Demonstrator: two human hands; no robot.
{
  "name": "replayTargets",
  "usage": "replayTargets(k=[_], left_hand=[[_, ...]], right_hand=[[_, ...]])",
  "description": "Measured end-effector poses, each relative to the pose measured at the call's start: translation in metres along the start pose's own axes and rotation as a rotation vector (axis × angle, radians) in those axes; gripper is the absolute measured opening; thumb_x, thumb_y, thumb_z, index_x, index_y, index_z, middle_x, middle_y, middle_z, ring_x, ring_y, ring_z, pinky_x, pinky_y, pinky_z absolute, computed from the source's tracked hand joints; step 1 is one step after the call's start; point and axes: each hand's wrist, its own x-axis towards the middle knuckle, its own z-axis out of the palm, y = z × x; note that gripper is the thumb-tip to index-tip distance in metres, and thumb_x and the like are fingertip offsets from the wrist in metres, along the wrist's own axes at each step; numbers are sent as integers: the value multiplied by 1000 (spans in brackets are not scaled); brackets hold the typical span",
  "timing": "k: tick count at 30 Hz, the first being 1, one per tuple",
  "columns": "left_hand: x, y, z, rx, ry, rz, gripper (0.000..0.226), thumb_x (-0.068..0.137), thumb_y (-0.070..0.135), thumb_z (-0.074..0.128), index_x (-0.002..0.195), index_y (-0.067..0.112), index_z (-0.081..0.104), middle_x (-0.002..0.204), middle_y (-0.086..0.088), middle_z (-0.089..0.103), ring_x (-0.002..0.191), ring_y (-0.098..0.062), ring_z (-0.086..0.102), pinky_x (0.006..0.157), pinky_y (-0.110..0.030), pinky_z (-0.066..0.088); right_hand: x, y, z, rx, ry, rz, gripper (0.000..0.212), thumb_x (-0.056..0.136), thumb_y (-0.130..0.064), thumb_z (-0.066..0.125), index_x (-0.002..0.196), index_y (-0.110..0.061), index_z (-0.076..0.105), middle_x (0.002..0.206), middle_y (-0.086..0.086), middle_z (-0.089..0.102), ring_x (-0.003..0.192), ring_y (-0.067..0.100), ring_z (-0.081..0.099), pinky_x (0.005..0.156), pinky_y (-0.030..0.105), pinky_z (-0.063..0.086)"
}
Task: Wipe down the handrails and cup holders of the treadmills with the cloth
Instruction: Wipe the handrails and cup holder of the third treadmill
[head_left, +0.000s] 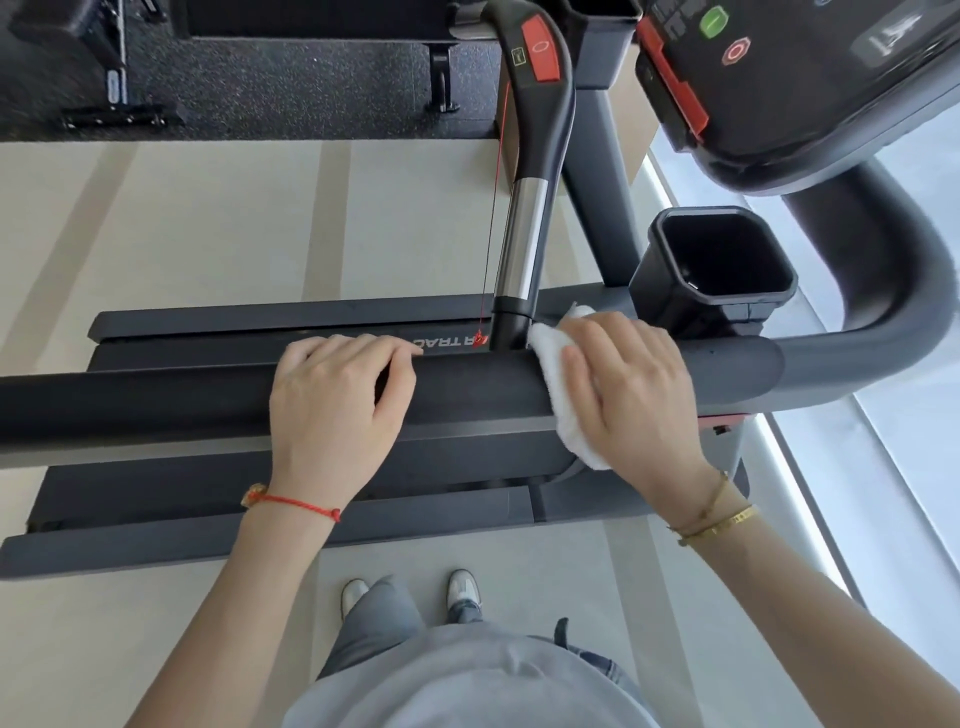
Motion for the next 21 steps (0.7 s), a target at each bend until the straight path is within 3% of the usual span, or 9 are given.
replayTargets(k=[4, 12, 16, 18, 21], left_hand=[[-1, -6, -2, -35, -7, 52, 31, 101, 25, 42, 97, 21, 72, 94, 11, 73, 84, -16, 66, 92, -35, 41], [-14, -36, -22, -92, 0, 56, 23, 97, 22, 50, 106, 16, 70, 104, 5, 71, 100, -18, 65, 100, -39, 40], [-21, -69, -40, -69, 1, 10, 22, 97, 21, 51, 106, 16, 70, 105, 4, 71, 101, -19, 65, 100, -38, 38], [-25, -87, -48, -66, 9, -16, 22, 96, 21, 51, 105, 16, 71, 104, 4, 71, 99, -20, 65, 99, -38, 38], [-30, -115, -59, -72, 19, -37, 21, 96, 20, 51, 104, 16, 71, 104, 5, 71, 98, -20, 65, 99, -38, 38]], right_hand=[[7, -28, 12, 105, -21, -28, 33, 100, -19, 36, 103, -7, 66, 93, 8, 64, 76, 28, 55, 75, 40, 46], [20, -72, 19, 77, -3, -25, 36, 100, -20, 35, 99, -6, 68, 92, 8, 66, 74, 26, 57, 73, 37, 48], [35, -106, 23, 12, -248, -4, 54, 100, -24, 13, 101, -12, 65, 98, 1, 64, 77, 22, 49, 76, 30, 36], [42, -117, 24, -59, -429, 11, 66, 96, -27, -5, 115, -21, 58, 111, -6, 58, 86, 19, 46, 80, 29, 32], [51, -134, 27, -118, -529, 3, 79, 86, -26, -23, 129, -32, 43, 122, -14, 46, 95, 14, 40, 84, 29, 29]])
